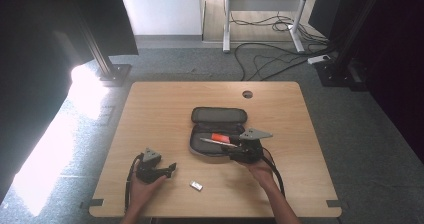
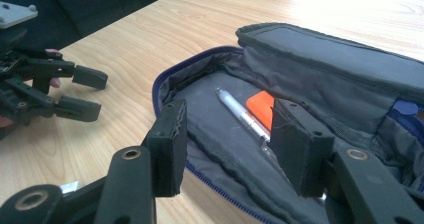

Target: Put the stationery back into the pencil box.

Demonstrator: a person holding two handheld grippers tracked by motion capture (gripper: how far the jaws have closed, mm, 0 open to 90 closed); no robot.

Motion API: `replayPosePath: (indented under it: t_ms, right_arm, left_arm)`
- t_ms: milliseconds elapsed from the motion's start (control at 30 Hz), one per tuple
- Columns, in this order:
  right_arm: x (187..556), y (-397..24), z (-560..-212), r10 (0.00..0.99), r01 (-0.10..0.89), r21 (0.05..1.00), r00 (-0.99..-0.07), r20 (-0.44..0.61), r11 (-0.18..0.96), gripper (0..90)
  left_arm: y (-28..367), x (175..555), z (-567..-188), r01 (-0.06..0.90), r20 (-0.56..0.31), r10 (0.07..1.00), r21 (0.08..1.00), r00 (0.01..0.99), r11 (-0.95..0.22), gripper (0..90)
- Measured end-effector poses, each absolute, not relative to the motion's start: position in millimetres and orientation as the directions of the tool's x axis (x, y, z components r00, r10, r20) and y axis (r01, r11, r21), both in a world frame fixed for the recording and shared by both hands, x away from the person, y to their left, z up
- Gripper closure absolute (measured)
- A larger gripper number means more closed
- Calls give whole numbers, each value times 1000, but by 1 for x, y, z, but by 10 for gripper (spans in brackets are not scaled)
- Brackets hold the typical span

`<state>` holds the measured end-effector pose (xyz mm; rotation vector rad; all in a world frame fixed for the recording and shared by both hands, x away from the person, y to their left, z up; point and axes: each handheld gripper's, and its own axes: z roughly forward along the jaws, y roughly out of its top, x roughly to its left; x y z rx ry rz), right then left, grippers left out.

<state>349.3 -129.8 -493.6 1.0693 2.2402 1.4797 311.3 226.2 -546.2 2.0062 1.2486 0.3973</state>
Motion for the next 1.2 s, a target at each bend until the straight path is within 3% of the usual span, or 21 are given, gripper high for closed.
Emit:
replayPosePath:
  t_ms: [633,1200]
  right_arm:
    - [322,-130,-500,693,452,876,-687,221,169,478]
    - [293,-112,-499,665,424,882,-722,191,207,478]
  left_arm:
    - [225,311,-546,643,-105,870,717,483,-270,270]
    - [224,311,-546,640,-93,870,715,484,-279,270]
